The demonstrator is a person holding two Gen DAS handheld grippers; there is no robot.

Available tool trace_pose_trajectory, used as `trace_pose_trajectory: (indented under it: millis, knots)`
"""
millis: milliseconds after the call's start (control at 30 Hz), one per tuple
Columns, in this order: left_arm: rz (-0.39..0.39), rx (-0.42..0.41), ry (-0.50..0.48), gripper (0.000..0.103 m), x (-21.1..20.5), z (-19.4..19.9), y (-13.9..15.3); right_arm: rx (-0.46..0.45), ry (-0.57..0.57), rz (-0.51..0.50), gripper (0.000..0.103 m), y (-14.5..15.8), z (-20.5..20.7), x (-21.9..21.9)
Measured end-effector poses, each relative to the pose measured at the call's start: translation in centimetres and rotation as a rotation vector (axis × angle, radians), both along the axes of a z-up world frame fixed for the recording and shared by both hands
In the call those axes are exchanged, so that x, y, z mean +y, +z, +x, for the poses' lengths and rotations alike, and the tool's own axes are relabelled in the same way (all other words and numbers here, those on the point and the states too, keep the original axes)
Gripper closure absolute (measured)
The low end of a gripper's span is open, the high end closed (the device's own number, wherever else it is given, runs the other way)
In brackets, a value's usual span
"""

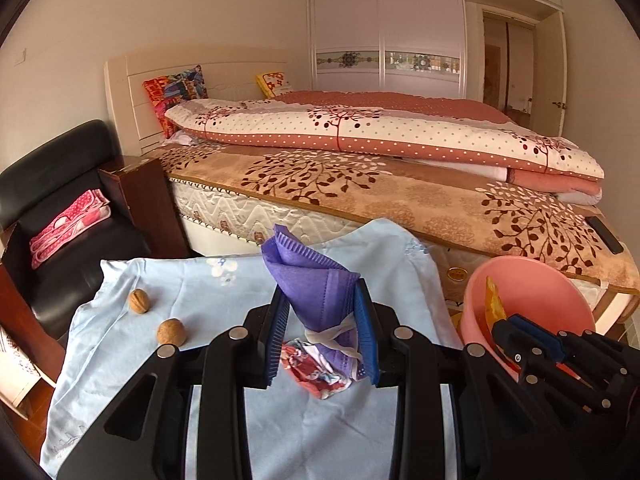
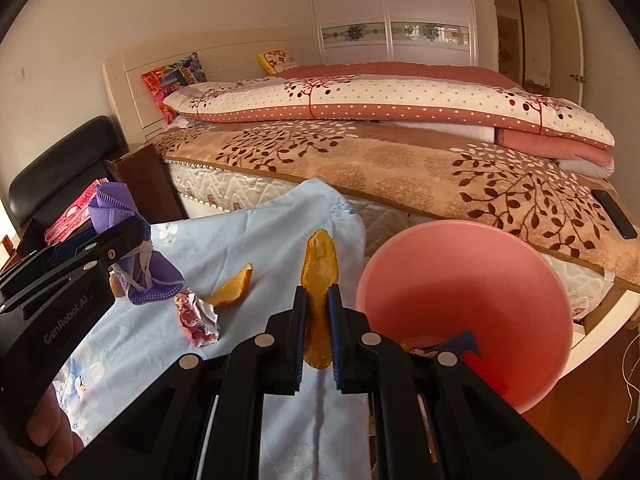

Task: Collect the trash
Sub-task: 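Carry the mask and bread crust over the pink bucket with both tools, then open both tools to drop the mask and crust into the bucket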

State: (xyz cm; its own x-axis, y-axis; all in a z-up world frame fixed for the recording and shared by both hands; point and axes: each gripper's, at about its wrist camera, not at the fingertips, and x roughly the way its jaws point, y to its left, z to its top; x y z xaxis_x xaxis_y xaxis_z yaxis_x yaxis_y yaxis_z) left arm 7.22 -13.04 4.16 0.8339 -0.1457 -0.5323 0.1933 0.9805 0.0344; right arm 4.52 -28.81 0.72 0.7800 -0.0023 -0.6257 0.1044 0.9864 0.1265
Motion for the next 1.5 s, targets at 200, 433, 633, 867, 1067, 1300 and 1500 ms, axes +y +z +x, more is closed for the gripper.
trace_pose_trajectory:
  millis: [200,433,633,867,1067,1300,1500]
  knots:
    - [-0.011,-0.001,-0.1,0.071,-3.4,-0.1,0.1,0.006,-0.091,0.005,0.093,0.0,-0.8,-3.6]
    - [-0.072,0.038,-0.249,0.071,-6.7,-0.3,-0.3,0.036,-0.19,0.011,0.093,-1.0,-1.7,-7.5]
    - [-0.13,0.12,-0.377,0.071,-9.3,-0.1,-1.1,0.066,-0.24,0.025,0.092,-2.4,-2.2,-9.6]
    - [-0.134,0.197,-0.463,0.071,-11.6,0.3,-2.5,0.078,-0.272,0.042,0.092,-3.1,-2.2,-11.2]
    - [-0.133,0.252,-0.483,0.071,-12.8,1.1,-3.5,0.09,-0.295,0.053,0.09,-3.7,-2.1,-12.0]
    - [-0.109,0.297,-0.508,0.066,-13.9,1.9,-4.5,0.103,-0.308,0.053,0.085,-4.2,-2.0,-12.6]
    - [-0.116,0.318,-0.51,0.059,-13.9,2.2,-4.7,0.103,-0.32,0.046,0.066,-4.3,-2.1,-12.9]
